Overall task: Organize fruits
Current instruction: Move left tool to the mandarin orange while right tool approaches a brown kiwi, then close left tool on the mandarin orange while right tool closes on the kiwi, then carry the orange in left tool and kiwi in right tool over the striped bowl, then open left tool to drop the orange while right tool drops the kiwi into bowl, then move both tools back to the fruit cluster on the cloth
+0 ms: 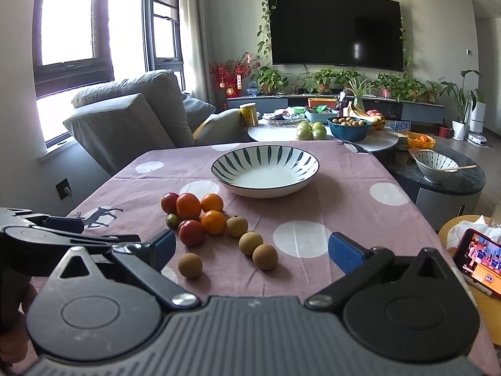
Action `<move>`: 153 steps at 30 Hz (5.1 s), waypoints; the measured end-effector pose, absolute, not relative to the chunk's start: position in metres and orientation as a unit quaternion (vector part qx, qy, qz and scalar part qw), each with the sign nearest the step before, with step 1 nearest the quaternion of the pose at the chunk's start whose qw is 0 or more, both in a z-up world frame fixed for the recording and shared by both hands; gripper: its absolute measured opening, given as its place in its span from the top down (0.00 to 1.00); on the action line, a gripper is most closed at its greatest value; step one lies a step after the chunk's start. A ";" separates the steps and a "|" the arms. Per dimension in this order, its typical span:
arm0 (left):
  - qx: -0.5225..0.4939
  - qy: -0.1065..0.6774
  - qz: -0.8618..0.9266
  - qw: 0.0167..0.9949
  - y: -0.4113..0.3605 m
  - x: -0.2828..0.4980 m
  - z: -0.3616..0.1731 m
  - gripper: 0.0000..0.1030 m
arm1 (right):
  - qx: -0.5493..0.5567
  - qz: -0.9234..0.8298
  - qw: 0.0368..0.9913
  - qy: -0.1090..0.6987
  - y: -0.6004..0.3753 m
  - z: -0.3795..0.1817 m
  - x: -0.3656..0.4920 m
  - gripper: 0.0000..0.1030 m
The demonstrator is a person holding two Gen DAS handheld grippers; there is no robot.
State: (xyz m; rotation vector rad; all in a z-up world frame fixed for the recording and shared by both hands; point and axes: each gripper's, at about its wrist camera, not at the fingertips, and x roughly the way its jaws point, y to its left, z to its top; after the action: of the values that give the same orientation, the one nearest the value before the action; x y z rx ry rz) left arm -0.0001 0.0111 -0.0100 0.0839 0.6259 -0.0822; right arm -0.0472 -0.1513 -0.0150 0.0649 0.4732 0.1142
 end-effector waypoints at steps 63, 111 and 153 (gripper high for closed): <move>0.040 0.330 -0.088 0.939 0.025 0.009 -0.027 0.65 | 0.045 0.094 0.961 0.256 -0.154 -0.028 -0.040 0.29; 0.062 0.289 -0.150 0.943 -0.040 0.114 0.002 0.64 | 0.054 0.109 0.960 0.253 -0.182 -0.017 0.059 1.00; 0.069 0.267 -0.127 0.953 -0.026 0.119 0.012 0.52 | 0.100 0.102 0.960 0.239 -0.206 -0.020 0.078 0.98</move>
State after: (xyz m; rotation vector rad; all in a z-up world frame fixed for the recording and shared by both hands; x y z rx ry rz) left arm 0.1191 -0.0259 0.0119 0.1405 0.5421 -0.2578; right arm 0.0783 -0.2056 -0.0200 0.2035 0.4842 0.2057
